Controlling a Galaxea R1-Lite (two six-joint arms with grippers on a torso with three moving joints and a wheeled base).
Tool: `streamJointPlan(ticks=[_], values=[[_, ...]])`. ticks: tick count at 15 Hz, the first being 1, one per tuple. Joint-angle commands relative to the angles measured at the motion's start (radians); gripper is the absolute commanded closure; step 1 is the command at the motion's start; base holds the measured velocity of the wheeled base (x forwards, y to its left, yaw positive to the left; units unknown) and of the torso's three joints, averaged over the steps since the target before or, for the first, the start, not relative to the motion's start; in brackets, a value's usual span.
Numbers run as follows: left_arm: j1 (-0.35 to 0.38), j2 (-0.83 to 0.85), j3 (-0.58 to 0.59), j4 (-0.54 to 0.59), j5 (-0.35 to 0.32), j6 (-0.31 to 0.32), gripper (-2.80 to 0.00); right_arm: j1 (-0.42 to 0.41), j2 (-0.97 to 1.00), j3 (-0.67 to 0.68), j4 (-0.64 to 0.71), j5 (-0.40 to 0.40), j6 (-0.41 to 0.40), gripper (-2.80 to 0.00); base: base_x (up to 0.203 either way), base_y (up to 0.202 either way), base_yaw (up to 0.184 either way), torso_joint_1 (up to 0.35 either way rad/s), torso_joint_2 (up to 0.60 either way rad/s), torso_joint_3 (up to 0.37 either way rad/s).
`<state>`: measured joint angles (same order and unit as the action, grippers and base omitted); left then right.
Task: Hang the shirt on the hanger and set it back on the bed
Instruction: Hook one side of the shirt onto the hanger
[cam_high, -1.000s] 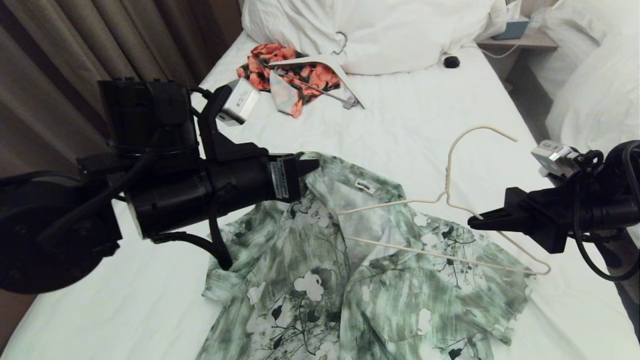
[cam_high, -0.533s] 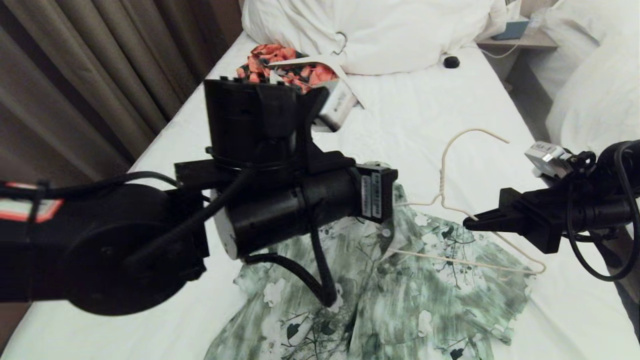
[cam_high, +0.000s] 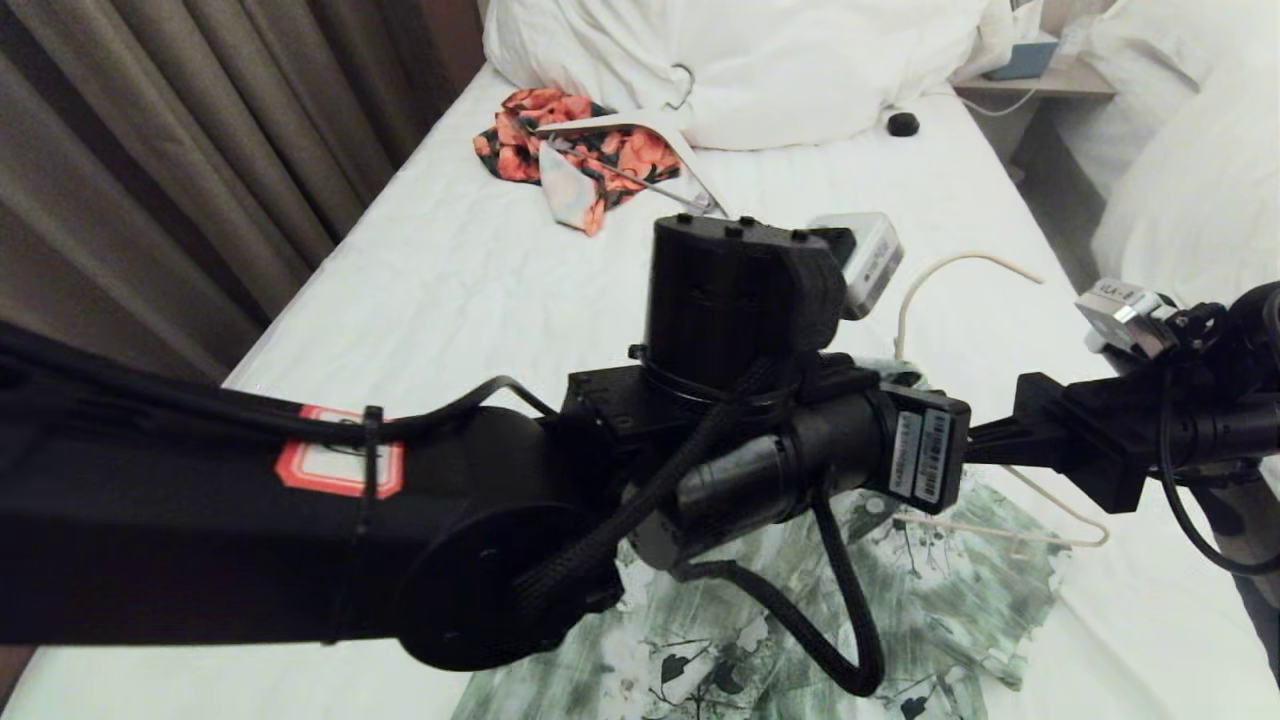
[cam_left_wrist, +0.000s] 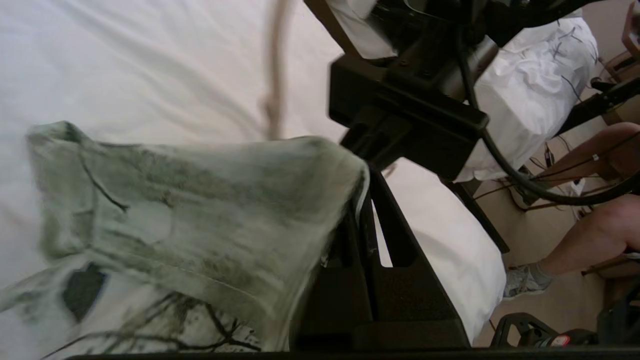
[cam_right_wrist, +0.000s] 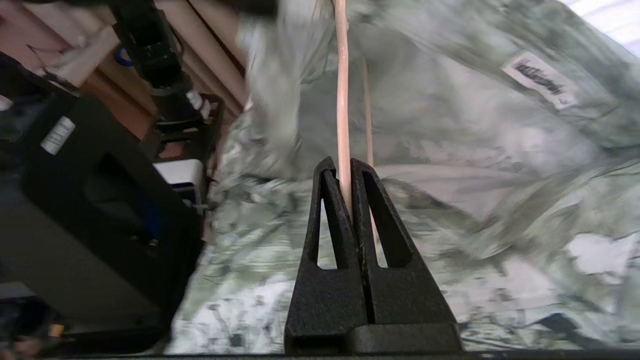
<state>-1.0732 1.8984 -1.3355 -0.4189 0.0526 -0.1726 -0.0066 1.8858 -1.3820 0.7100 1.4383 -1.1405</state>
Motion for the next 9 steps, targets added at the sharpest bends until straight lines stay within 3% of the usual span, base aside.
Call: streamJointPlan(ticks=[1,4,9], values=[[-0.020,0.070,-0.041,0.002,0.002,0.001,0.00,0.000,0.008,0.005,-0.019,0.008,-0.005,0.00,0.000,0.000,0.000,0.000,0.00,0.000],[-0.059,0.073,-0.043,0.006,0.003,0.064,0.00,0.005,0.018,0.046,-0.097,0.007,-0.002,0.00,0.000,0.000,0.000,0.000,0.00,0.000],[-0.089,0.065,-0.039,0.042,0.016,0.070,0.00,0.020,0.004,0.074,-0.136,0.011,-0.002,0.00,0.000,0.000,0.000,0.000,0.00,0.000]])
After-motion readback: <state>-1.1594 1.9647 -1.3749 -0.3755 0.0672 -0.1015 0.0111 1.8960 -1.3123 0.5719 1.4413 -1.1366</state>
